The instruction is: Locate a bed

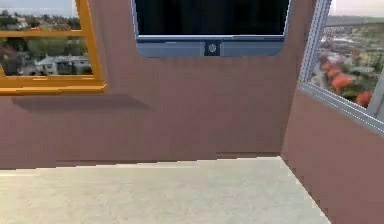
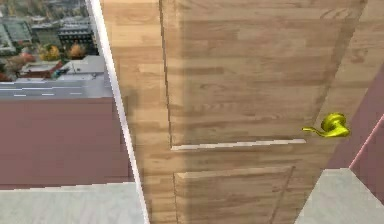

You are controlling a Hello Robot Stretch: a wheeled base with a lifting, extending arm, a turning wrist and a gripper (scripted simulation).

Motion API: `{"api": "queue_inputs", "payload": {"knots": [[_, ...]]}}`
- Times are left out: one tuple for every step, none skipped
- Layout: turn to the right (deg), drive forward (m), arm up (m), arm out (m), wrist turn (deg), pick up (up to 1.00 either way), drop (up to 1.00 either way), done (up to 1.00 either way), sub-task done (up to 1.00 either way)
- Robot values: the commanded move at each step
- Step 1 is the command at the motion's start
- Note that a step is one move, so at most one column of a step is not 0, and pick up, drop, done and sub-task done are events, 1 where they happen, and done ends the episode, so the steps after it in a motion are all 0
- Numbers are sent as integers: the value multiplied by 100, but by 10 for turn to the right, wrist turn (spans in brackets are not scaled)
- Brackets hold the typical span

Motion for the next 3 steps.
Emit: {"api": "queue_inputs", "payload": {"knots": [[-30,0,0,0,0,0,0,0,0],[0,45,0,0,0,0,0,0,0],[-450,0,0,0,0,0,0,0,0]]}}
